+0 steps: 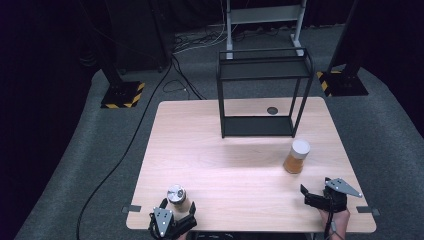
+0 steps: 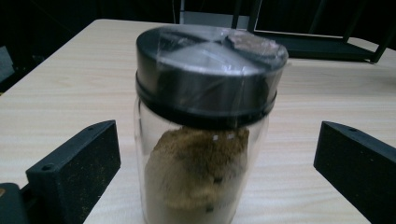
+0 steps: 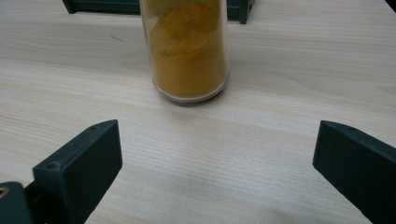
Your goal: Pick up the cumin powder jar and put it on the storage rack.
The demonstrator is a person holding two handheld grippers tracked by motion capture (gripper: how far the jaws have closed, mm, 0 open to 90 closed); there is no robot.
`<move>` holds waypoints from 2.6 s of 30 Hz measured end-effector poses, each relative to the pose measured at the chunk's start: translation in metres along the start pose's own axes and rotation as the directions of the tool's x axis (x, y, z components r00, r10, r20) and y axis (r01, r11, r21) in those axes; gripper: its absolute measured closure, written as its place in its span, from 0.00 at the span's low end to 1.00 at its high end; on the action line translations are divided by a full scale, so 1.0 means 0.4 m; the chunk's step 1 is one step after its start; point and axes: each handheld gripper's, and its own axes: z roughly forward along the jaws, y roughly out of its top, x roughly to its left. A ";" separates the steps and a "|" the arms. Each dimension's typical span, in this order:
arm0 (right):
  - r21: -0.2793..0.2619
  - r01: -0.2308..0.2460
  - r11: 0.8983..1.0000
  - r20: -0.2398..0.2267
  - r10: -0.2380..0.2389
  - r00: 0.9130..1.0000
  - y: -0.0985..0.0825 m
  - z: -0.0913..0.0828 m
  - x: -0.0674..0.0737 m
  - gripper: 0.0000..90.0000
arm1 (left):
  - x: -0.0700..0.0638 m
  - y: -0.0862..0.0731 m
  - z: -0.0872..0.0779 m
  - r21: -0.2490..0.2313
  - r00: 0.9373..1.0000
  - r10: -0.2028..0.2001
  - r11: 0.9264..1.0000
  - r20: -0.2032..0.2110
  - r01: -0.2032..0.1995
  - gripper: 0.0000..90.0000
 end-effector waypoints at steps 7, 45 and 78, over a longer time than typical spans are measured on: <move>0.002 0.002 1.000 0.002 -0.002 1.000 0.001 0.000 0.001 0.00 | 0.009 0.007 0.019 0.009 1.000 0.005 1.000 0.000 -0.005 0.00; -0.006 0.001 1.000 0.001 -0.001 1.000 -0.003 -0.001 0.001 0.01 | 0.017 -0.005 0.034 -0.016 1.000 -0.019 1.000 0.015 0.020 0.32; -0.019 0.018 1.000 0.009 -0.018 1.000 -0.008 -0.004 0.009 0.00 | 0.027 0.081 0.023 -0.009 0.994 0.032 0.999 0.105 -0.031 0.32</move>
